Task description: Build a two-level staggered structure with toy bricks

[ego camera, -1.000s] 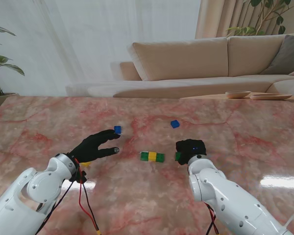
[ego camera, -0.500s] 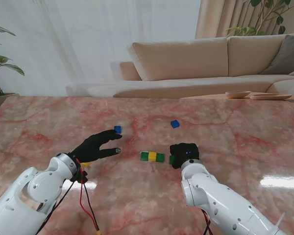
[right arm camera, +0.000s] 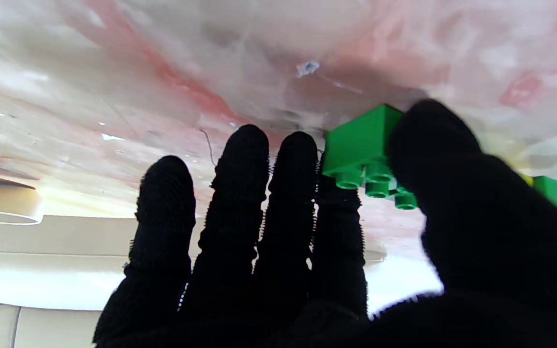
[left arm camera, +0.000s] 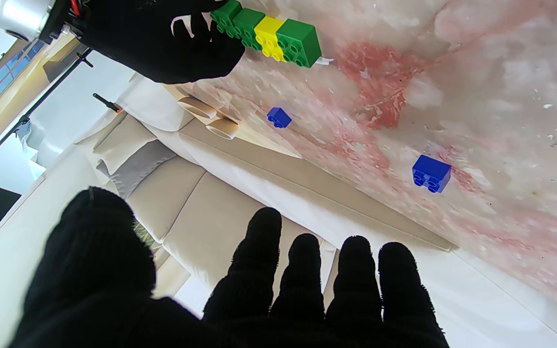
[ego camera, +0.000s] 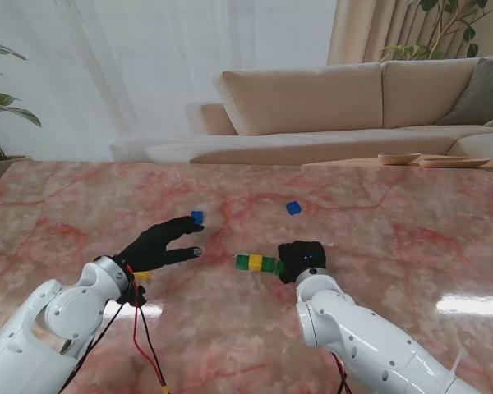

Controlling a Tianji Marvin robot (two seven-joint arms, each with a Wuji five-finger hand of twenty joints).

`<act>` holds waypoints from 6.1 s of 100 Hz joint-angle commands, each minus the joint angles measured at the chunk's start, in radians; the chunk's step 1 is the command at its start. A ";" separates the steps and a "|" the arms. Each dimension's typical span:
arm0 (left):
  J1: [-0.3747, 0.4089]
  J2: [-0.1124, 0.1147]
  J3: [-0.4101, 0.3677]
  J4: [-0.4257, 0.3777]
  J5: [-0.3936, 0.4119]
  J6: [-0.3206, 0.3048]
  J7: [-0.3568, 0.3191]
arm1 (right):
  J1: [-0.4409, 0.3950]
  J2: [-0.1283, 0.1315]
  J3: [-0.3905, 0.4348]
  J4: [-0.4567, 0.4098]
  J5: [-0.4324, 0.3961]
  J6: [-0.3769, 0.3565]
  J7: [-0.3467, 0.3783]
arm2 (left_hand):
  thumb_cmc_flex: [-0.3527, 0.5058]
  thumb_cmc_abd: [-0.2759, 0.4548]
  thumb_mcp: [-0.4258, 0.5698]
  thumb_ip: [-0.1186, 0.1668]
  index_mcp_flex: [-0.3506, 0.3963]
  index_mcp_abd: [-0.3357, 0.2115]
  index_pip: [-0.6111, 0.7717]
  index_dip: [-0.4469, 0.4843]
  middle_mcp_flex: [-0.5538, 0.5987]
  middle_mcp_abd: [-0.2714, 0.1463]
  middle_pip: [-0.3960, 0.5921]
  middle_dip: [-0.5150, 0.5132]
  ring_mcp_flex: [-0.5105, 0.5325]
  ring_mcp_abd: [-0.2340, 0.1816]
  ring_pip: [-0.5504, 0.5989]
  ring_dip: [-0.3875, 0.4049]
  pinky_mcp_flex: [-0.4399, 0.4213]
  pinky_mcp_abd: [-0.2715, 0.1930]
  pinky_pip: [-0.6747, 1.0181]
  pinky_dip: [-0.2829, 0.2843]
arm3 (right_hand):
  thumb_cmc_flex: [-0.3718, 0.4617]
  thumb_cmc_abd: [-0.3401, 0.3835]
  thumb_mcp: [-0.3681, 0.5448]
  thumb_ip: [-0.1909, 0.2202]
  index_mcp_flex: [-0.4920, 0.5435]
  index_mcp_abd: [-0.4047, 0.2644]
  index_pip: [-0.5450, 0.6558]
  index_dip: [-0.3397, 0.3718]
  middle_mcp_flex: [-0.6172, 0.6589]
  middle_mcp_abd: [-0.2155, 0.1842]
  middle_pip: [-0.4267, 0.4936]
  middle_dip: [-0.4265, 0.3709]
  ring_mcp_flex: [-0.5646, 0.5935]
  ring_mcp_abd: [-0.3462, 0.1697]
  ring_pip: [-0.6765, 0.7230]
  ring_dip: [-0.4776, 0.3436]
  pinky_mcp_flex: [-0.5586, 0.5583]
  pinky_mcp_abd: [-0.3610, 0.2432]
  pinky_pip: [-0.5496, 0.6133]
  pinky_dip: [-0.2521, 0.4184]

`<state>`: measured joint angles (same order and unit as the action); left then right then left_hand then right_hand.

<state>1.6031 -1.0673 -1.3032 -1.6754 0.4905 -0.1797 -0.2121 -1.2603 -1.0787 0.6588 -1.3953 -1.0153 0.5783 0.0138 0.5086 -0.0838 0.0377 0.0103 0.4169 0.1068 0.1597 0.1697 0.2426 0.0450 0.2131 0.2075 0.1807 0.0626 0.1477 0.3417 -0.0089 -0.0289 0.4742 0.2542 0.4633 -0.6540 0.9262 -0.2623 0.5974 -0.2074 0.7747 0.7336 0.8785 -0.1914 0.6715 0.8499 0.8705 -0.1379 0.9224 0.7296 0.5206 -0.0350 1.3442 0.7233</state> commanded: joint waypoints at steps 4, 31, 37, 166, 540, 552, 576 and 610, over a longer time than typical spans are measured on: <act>0.007 0.002 -0.002 -0.004 0.000 -0.001 -0.002 | 0.004 -0.006 -0.007 0.016 -0.002 0.005 0.011 | 0.007 0.037 -0.038 0.012 0.016 0.012 -0.018 0.005 -0.010 0.001 -0.019 -0.014 -0.033 -0.040 -0.038 -0.012 -0.004 -0.046 -0.032 -0.016 | 0.007 0.045 0.011 0.010 0.009 -0.029 0.018 0.012 -0.020 0.002 0.021 -0.015 -0.014 -0.014 0.006 0.014 -0.007 -0.010 0.012 0.002; 0.015 0.003 -0.013 -0.009 0.003 0.000 -0.006 | 0.017 -0.006 -0.007 0.033 -0.001 -0.022 0.005 | 0.012 0.037 -0.037 0.012 0.017 0.012 -0.018 0.006 -0.009 0.000 -0.020 -0.015 -0.031 -0.040 -0.038 -0.012 -0.004 -0.043 -0.038 -0.019 | 0.005 0.047 0.010 0.021 0.006 -0.019 -0.010 0.011 -0.038 -0.002 0.024 -0.029 -0.026 -0.017 -0.002 0.010 -0.011 -0.012 0.005 0.000; 0.015 0.003 -0.014 -0.009 0.003 -0.001 -0.006 | 0.017 -0.006 -0.007 0.034 0.004 -0.030 0.007 | 0.012 0.038 -0.037 0.012 0.016 0.013 -0.018 0.006 -0.010 0.000 -0.020 -0.015 -0.032 -0.040 -0.039 -0.012 -0.004 -0.042 -0.039 -0.019 | 0.007 0.047 0.011 0.022 0.003 -0.017 -0.016 0.010 -0.043 -0.001 0.023 -0.032 -0.031 -0.017 -0.005 0.009 -0.015 -0.012 0.001 -0.001; 0.022 0.004 -0.021 -0.017 0.005 0.001 -0.010 | 0.007 0.003 -0.011 0.020 0.005 -0.056 0.038 | 0.020 0.040 -0.035 0.010 0.017 0.013 -0.016 0.005 -0.010 0.001 -0.018 -0.015 -0.033 -0.040 -0.037 -0.012 -0.005 -0.041 -0.045 -0.022 | -0.040 0.068 -0.080 0.138 -0.011 0.031 -0.159 0.078 -0.123 0.005 0.004 -0.115 -0.090 -0.015 -0.051 0.000 -0.048 -0.024 -0.031 0.018; 0.032 0.010 -0.040 -0.033 0.024 0.044 -0.047 | 0.657 -0.204 -0.487 0.927 0.433 -0.619 -0.026 | 0.031 0.038 -0.029 0.008 0.017 0.010 -0.008 0.009 -0.011 -0.002 -0.014 -0.013 -0.034 -0.042 -0.035 -0.012 -0.003 -0.046 -0.064 -0.029 | -0.147 0.127 0.127 0.185 -0.324 0.179 -0.647 -0.137 -0.538 0.075 -0.416 -0.665 -0.513 -0.013 -0.759 -0.460 -0.295 -0.035 -0.697 -0.158; 0.031 0.011 -0.041 -0.033 0.023 0.040 -0.046 | 0.626 -0.148 -0.454 0.823 0.366 -0.570 -0.035 | 0.032 0.040 -0.029 0.008 0.017 0.010 -0.008 0.008 -0.012 -0.002 -0.014 -0.013 -0.035 -0.044 -0.036 -0.012 -0.003 -0.046 -0.065 -0.030 | -0.099 0.111 0.054 0.161 -0.310 0.202 -0.550 -0.090 -0.536 0.092 -0.269 -0.486 -0.469 0.014 -0.613 -0.334 -0.262 -0.040 -0.610 -0.090; 0.031 0.010 -0.037 -0.032 0.019 0.031 -0.044 | 0.607 -0.106 -0.444 0.761 0.304 -0.529 -0.040 | 0.034 0.040 -0.029 0.007 0.018 0.011 -0.007 0.008 -0.012 -0.001 -0.014 -0.013 -0.035 -0.042 -0.036 -0.012 -0.003 -0.047 -0.070 -0.032 | -0.028 0.068 0.021 0.134 -0.258 0.169 -0.485 -0.020 -0.488 0.059 -0.127 -0.316 -0.414 -0.005 -0.383 -0.221 -0.232 -0.046 -0.473 -0.042; 0.028 0.012 -0.037 -0.033 0.017 0.037 -0.053 | 0.608 -0.111 -0.467 0.795 0.301 -0.516 -0.072 | 0.039 0.040 -0.029 0.006 0.020 0.012 -0.008 0.008 -0.012 -0.002 -0.014 -0.013 -0.036 -0.044 -0.037 -0.013 -0.003 -0.048 -0.077 -0.036 | 0.002 0.053 -0.016 0.120 -0.190 0.096 -0.360 0.117 -0.368 -0.005 -0.001 -0.173 -0.308 -0.036 -0.206 -0.126 -0.165 -0.052 -0.312 -0.024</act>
<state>1.6297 -1.0576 -1.3424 -1.7083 0.5078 -0.1463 -0.2619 -0.6425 -1.1886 0.1957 -0.6212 -0.7186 0.0518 -0.0683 0.5205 -0.0739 0.0377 0.0103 0.4169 0.1073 0.1596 0.1697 0.2426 0.0450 0.2130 0.2075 0.1807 0.0626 0.1473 0.3386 -0.0089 -0.0289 0.4240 0.2412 0.4316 -0.5768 0.9266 -0.0988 0.3505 -0.0586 0.3459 0.8090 0.4802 -0.1661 0.6351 0.6444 0.5224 -0.1538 0.6774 0.5704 0.3357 -0.0780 0.9771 0.6726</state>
